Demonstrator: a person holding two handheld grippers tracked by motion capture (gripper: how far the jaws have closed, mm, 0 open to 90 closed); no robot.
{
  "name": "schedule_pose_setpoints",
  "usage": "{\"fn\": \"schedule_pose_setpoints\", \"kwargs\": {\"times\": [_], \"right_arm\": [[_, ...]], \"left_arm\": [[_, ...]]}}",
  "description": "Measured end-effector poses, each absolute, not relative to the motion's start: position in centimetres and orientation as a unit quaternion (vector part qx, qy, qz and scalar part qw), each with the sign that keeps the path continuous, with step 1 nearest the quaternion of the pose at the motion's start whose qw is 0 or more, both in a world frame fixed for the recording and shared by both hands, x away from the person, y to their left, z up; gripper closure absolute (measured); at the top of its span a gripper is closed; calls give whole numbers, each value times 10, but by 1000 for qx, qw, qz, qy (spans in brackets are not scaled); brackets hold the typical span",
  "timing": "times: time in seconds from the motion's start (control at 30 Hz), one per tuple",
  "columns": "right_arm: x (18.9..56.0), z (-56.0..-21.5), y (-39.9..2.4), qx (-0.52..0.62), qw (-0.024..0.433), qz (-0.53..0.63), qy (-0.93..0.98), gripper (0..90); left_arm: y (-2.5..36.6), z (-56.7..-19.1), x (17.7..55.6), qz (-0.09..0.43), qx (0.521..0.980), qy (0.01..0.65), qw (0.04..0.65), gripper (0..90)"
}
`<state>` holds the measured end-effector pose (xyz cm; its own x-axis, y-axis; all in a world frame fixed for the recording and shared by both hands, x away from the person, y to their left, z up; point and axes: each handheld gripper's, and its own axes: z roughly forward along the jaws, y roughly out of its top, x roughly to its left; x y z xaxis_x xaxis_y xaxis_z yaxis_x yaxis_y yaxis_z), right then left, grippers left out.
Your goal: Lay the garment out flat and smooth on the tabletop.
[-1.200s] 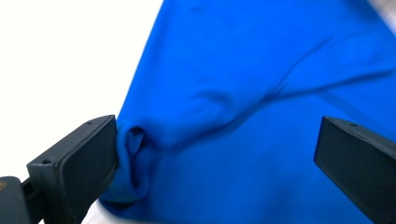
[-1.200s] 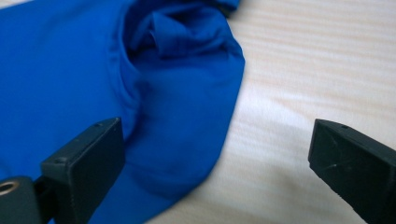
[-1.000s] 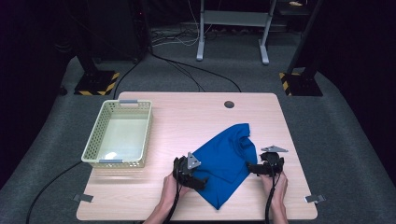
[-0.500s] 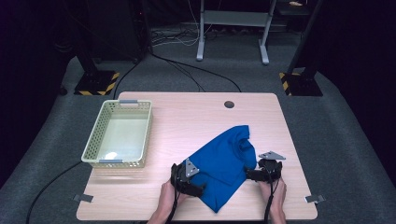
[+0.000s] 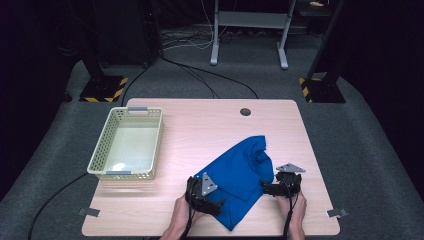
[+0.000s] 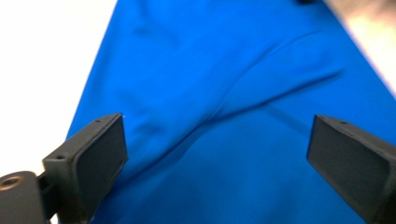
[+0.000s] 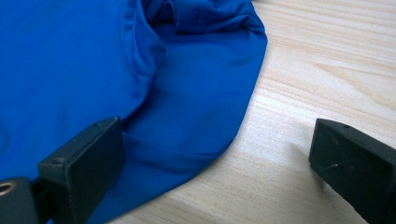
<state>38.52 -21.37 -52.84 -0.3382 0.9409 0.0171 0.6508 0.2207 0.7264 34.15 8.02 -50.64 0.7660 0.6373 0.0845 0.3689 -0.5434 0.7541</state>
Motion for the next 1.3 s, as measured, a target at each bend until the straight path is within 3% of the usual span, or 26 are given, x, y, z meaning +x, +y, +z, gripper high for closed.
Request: {"fn": "schedule_pose_setpoints", "kwargs": {"times": [0.1, 0.4, 0.7, 0.87, 1.3], "right_arm": [[385, -528, -214, 532, 220, 329, 749, 22], [386, -528, -214, 532, 220, 329, 749, 22], [385, -528, -214, 530, 220, 330, 750, 24], [385, -528, -214, 529, 220, 330, 750, 25], [385, -528, -214, 530, 220, 331, 750, 27]], "left_arm": [[60, -502, 343, 171, 872, 268, 373, 158], [8, -506, 351, 134, 906, 222, 334, 277], [1, -509, 355, 140, 913, 203, 325, 673], [7, -506, 361, 148, 906, 213, 335, 815], [54, -484, 399, 134, 867, 299, 376, 852]]}}
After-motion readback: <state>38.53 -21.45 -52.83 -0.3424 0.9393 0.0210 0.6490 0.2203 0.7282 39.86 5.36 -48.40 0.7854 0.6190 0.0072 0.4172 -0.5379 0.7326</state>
